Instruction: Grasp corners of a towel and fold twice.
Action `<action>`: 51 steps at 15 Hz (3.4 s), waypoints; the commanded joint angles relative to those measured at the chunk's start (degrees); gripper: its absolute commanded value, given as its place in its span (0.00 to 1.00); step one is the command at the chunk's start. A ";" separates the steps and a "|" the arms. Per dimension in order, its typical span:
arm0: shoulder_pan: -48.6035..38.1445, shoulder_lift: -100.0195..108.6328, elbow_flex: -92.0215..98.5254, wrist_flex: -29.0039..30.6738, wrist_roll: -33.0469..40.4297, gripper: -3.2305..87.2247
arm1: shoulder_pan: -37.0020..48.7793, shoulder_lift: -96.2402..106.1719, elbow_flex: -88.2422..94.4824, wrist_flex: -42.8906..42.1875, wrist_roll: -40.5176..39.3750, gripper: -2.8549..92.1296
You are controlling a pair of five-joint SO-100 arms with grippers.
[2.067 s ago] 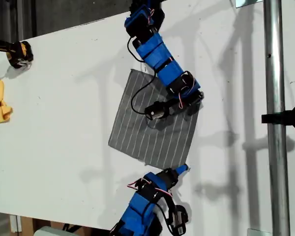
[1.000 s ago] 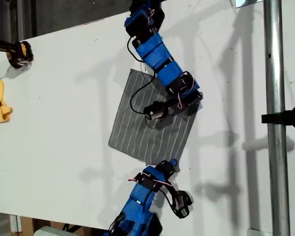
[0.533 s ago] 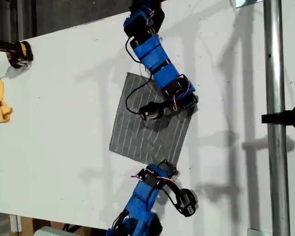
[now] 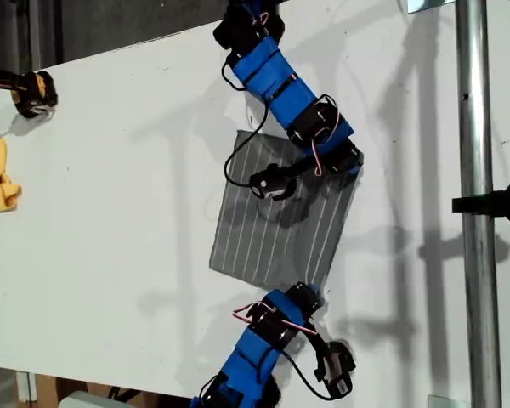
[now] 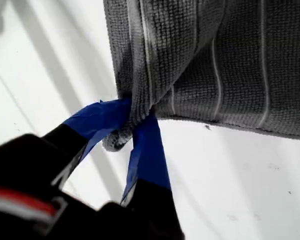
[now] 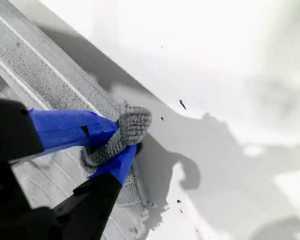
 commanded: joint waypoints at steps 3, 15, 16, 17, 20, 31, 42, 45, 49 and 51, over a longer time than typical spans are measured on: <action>-6.59 5.80 -3.34 5.89 5.54 0.03 | 6.59 12.48 0.97 7.56 -5.10 0.03; -43.33 5.36 -7.03 1.67 39.46 0.03 | 37.53 45.44 39.46 8.79 -19.78 0.03; -45.00 4.92 -8.09 1.76 40.78 0.03 | 40.43 46.93 40.61 8.44 -22.24 0.03; -46.41 4.31 -8.88 1.76 41.92 0.03 | 43.24 47.81 41.48 8.17 -24.61 0.03; -50.19 1.05 -9.67 0.00 44.82 0.03 | 50.54 50.27 45.00 5.19 -31.82 0.03; -39.02 -1.14 -3.69 0.88 38.32 0.03 | 34.80 50.27 54.14 0.97 -19.95 0.03; -47.55 -4.31 10.81 -10.55 39.37 0.03 | 35.24 32.26 61.26 -9.32 -15.64 0.03; -47.55 -7.73 4.83 -6.15 39.46 0.08 | 36.56 32.52 59.50 -4.39 -15.64 0.27; -42.89 -0.53 4.66 1.32 37.27 0.18 | 34.10 48.08 52.82 6.06 -15.56 0.33; -41.13 8.26 5.71 5.89 34.98 0.33 | 34.10 58.62 51.33 8.44 -15.82 0.35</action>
